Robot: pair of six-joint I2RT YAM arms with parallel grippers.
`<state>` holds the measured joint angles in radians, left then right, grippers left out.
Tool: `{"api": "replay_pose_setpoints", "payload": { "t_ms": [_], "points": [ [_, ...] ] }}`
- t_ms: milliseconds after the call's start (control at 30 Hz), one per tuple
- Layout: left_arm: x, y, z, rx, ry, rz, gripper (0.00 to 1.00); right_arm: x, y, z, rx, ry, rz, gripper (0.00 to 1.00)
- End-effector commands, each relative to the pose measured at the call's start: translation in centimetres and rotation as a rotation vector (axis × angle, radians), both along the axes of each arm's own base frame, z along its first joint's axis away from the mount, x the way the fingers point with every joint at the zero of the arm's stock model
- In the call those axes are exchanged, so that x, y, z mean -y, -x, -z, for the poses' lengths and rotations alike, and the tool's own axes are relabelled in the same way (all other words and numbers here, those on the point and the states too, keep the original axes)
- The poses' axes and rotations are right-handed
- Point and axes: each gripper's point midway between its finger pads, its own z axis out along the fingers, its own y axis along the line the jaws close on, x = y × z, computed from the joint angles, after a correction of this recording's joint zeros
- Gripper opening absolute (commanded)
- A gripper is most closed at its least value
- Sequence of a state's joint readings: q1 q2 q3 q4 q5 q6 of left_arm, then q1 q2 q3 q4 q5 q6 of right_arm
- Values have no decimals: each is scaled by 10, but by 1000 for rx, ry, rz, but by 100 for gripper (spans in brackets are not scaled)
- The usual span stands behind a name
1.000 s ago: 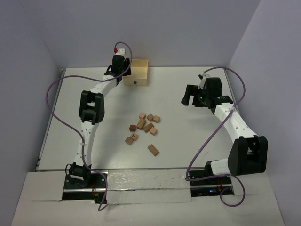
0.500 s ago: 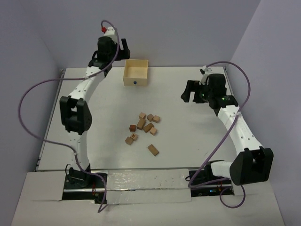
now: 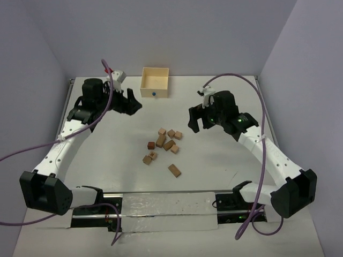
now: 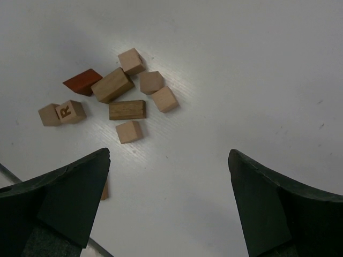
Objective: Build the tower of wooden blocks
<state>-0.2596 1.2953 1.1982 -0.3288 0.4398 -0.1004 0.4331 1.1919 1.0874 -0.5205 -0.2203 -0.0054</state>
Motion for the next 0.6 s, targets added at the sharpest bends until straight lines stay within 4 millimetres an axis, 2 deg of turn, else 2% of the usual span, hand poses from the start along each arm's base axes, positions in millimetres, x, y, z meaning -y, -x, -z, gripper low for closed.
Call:
{"api": "replay_pose_setpoints", "payload": {
  "t_ms": [0,67,167,233,267,433,567],
  "points": [
    [-6,41,14,-28,-24,67,89,-19,-8,24,-33,108,-29,96],
    [-10,46,18,-21,-43,55,89,-29,-13,26,-52,116,-40,94],
    [-16,49,23,-36,-68,36,88,-49,-23,55,-154,156,-68,93],
    [-18,50,27,-42,-70,29,88,-58,-29,59,-171,170,-79,93],
    [-18,50,28,-38,-69,25,88,-61,-31,71,-196,191,-88,93],
    [-20,50,35,-48,-71,15,88,-75,-48,83,-215,224,-97,94],
    [-20,49,35,-52,-71,15,88,-85,-53,98,-261,240,-124,93]
  ]
}}
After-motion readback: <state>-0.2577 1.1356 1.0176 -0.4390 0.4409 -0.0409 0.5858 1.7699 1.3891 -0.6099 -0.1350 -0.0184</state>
